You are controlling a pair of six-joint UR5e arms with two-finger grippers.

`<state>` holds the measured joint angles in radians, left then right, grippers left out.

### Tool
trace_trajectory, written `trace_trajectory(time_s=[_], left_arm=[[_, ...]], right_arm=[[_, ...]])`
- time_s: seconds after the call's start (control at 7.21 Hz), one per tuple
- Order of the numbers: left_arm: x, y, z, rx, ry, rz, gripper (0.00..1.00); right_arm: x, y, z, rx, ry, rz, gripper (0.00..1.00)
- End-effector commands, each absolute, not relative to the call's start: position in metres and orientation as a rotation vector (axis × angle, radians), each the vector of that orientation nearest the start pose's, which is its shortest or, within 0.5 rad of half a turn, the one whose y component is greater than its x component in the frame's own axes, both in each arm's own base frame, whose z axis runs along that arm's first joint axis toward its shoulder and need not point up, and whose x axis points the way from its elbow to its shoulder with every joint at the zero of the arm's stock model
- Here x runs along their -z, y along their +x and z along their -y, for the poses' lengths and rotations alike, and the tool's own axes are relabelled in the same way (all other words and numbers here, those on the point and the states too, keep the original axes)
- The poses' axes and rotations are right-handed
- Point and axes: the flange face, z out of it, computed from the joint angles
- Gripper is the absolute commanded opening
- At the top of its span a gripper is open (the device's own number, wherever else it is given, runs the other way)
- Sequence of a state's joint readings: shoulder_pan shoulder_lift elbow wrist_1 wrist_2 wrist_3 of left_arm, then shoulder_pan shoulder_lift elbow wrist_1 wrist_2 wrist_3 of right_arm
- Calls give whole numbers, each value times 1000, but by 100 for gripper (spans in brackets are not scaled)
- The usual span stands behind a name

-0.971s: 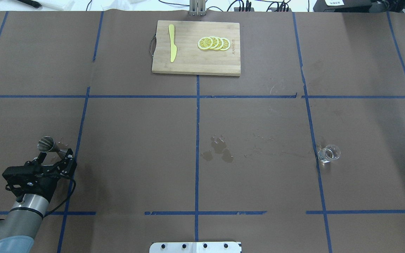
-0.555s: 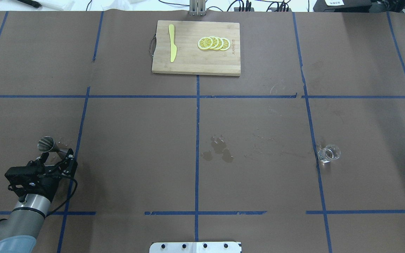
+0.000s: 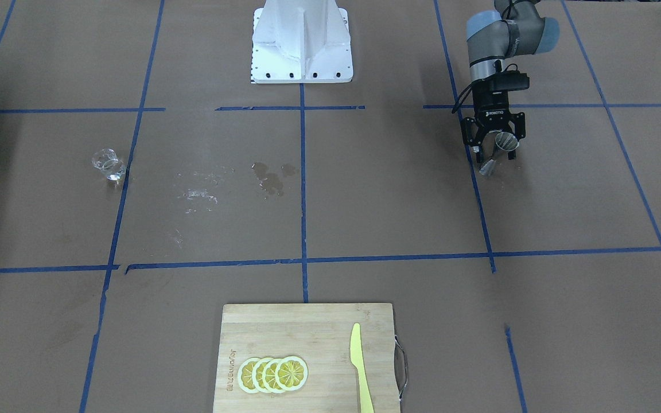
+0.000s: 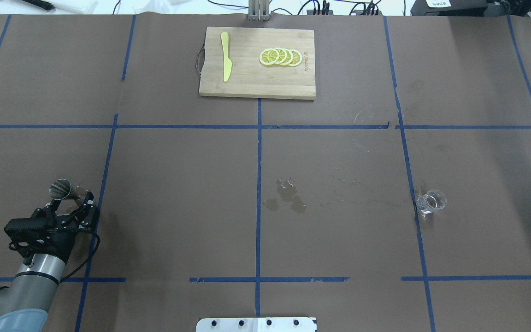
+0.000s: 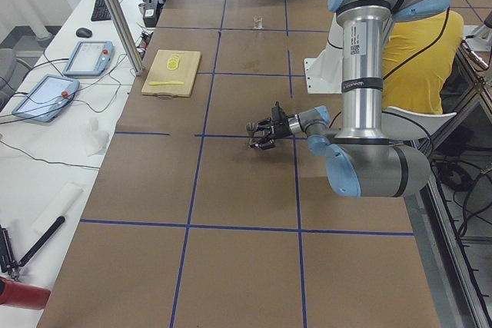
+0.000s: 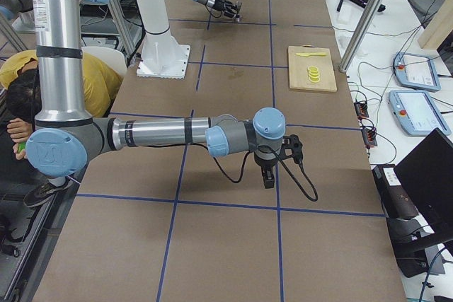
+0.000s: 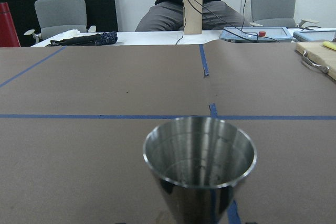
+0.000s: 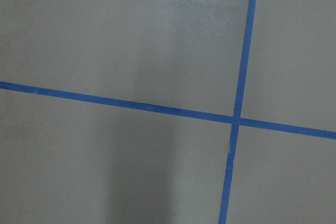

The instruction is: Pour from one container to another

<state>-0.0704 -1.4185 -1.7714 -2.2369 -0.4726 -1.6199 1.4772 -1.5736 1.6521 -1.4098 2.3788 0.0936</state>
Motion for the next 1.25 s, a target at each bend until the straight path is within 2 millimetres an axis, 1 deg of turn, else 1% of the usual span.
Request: trace_trajectory(time_s=[0.0,0.14,0.28,0.56,0.69,0.83,0.97,1.11], left_arm=[[-532,415,252,502,1066,-638,70],[-532,415,252,501,1066,-637,61],[-532,415,252,501,1066,-637,56],[-532,413,253,505,1079,-632,41],[-531,413,253,504,1082,-631,35],[-532,411,254,501,1091,-624,22],[-534,408,254,499,1100,-617,5],[-534,405,254,506,1117,-615,0]], right_arm=[[-599,14,507,98,153,821,100],[-598,14,508,98,154,821,100],[-597,14,509,99,156,821,100],[-597,14,510,97,154,819,100],[-597,14,510,97,154,821,100],[-598,14,510,96,153,819,100],[-597,14,510,97,154,821,100],[-597,14,510,97,154,819,100]])
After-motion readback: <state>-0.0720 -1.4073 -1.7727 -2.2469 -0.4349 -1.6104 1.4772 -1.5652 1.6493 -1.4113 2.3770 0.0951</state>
